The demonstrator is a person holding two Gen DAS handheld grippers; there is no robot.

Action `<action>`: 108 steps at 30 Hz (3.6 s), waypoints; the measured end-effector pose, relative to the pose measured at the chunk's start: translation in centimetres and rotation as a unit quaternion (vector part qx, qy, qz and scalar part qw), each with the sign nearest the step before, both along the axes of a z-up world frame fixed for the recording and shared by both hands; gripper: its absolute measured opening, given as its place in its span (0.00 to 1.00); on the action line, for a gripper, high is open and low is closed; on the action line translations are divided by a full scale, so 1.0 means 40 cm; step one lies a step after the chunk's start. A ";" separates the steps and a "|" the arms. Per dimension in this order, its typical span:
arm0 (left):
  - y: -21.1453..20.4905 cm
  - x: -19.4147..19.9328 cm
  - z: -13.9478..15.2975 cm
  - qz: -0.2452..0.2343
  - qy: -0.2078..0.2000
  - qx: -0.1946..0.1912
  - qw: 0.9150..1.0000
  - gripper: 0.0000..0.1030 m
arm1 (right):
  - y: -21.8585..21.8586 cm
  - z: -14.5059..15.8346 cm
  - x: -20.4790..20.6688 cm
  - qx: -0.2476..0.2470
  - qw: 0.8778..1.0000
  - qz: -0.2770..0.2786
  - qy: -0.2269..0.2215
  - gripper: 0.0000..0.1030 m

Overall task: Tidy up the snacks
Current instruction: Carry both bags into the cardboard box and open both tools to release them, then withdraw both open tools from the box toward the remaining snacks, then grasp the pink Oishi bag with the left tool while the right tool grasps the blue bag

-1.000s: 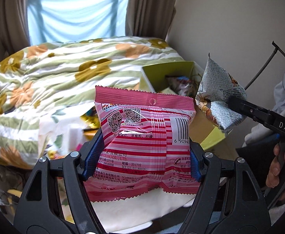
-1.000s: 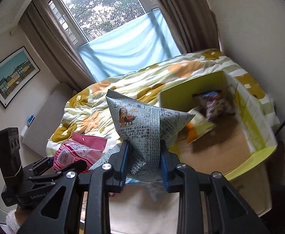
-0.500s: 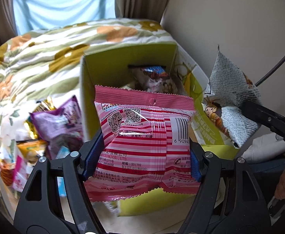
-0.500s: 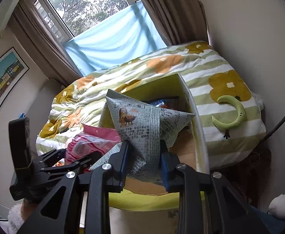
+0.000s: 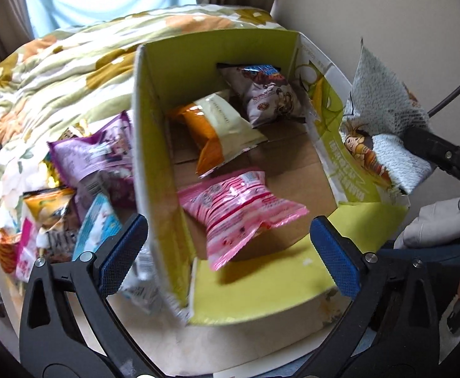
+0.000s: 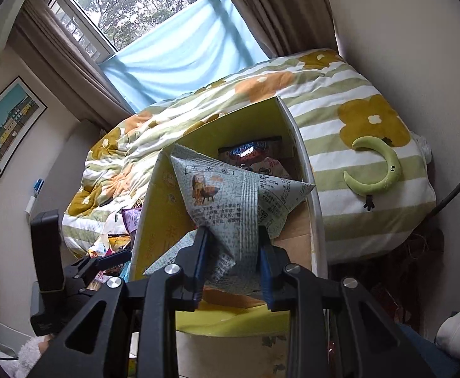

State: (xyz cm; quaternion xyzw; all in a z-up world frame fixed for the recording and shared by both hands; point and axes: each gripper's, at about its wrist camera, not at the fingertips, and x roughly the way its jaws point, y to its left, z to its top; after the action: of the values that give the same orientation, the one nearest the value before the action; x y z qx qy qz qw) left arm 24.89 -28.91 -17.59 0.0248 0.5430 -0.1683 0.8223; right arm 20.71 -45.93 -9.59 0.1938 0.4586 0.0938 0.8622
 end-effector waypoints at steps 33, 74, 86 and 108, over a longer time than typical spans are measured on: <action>0.054 -0.064 0.035 0.036 -0.020 0.001 0.999 0.99 | 0.052 -0.111 0.002 -0.046 0.997 0.053 0.038 1.00; 0.772 -0.274 0.126 0.157 -0.045 -0.034 0.986 0.99 | 0.614 0.009 -0.131 -0.078 0.990 0.090 -0.075 1.00; 0.825 -0.196 -0.090 0.082 0.031 -0.067 0.994 0.99 | 0.760 -0.170 -0.133 -0.199 0.977 0.050 -0.063 1.00; 0.715 -0.047 -0.303 0.120 0.030 -0.069 0.990 0.82 | 0.852 -0.365 -0.085 -0.384 0.910 0.126 -0.093 0.99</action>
State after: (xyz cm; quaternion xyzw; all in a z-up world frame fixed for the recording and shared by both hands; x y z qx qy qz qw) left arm 23.00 -0.32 -29.69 -0.1023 0.5534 -0.1064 0.8197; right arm 17.30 -11.84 -24.17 -0.2212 0.3975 0.0365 0.8898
